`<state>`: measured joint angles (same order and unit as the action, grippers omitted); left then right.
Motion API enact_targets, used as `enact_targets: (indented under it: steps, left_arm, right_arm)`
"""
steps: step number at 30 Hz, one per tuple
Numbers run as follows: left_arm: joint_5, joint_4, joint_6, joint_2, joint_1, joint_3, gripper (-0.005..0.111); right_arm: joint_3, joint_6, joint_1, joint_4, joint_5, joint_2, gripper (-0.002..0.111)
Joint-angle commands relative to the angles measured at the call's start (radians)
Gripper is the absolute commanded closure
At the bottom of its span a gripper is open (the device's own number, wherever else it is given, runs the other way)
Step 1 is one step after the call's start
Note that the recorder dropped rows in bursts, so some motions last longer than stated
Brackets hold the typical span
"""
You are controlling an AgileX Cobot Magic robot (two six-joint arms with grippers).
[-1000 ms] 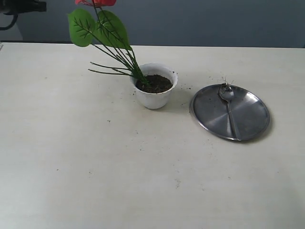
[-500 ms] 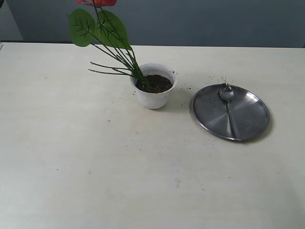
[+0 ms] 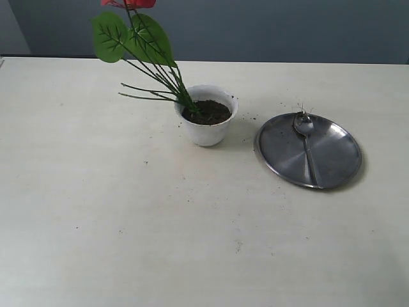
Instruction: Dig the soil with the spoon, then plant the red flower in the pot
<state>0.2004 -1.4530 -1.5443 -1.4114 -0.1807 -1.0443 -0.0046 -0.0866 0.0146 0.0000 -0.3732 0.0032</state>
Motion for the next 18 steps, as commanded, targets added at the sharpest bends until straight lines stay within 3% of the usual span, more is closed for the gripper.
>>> enact_targets:
  steps: [1, 18]
  left_arm:
    - [-0.028, 0.026, -0.007, 0.073, 0.004, 0.044, 0.106]
    - [-0.058, 0.071, -0.007, 0.412, 0.004, 0.152, 0.106]
  right_arm:
    - [0.005, -0.001, -0.003, -0.005, 0.01, -0.003, 0.108]
    - [0.005, -0.001, -0.003, -0.005, 0.01, -0.003, 0.108]
